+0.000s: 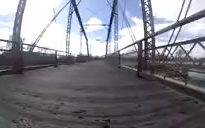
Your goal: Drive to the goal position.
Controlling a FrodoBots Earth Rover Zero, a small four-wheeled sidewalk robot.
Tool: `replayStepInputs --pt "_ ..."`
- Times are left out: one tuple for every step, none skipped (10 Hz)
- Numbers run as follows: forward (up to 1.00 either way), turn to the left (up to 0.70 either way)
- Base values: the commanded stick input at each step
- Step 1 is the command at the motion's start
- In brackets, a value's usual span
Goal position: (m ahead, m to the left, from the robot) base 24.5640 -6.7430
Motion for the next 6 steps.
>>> replayStepInputs --pt "1.0 0.0" --pt "1.0 0.0" --pt "1.0 0.0" --pt "1.0 0.0" --pt "1.0 0.0" --pt "1.0 0.0"
